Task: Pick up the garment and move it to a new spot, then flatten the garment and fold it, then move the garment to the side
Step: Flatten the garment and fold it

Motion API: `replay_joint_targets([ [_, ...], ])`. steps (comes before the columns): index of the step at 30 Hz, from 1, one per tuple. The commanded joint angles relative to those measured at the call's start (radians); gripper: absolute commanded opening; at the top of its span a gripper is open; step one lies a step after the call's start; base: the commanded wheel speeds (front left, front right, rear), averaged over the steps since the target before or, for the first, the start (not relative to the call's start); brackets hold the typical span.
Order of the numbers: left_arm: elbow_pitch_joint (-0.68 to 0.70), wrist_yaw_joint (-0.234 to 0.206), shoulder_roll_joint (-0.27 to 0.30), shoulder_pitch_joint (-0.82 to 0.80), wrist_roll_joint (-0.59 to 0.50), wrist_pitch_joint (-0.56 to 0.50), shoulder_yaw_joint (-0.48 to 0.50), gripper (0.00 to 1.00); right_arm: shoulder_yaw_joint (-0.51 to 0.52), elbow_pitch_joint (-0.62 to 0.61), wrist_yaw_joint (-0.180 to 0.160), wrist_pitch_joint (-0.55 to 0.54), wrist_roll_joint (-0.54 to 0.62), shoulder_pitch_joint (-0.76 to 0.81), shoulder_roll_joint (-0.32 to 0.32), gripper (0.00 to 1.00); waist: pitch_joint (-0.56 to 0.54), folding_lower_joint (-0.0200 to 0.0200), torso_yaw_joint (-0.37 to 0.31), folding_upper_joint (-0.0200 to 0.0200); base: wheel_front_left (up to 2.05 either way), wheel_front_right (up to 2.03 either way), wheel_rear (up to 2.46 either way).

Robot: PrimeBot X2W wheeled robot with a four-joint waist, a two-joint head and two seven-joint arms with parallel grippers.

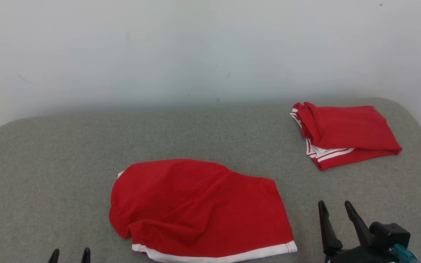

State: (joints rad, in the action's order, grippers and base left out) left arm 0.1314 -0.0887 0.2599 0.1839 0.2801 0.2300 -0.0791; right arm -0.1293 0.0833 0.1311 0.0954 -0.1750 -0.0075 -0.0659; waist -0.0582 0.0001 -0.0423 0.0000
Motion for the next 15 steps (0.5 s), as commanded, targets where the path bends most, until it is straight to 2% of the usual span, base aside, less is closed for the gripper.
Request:
replay_joint_targets([
  [1,-0.004,-0.001,0.006,-0.008,0.010,0.004,-0.001,1.00,0.000,0.000,-0.001,-0.002,0.002,0.001,0.002,1.00,0.001,-0.0001,0.000,0.0000,0.00,0.00,0.00],
  [15,-0.004,-0.009,0.013,-0.010,0.014,0.009,-0.004,1.00,-0.004,0.005,-0.001,0.003,-0.001,-0.004,0.004,1.00,0.005,-0.0001,-0.005,0.0000,0.00,0.00,0.00],
])
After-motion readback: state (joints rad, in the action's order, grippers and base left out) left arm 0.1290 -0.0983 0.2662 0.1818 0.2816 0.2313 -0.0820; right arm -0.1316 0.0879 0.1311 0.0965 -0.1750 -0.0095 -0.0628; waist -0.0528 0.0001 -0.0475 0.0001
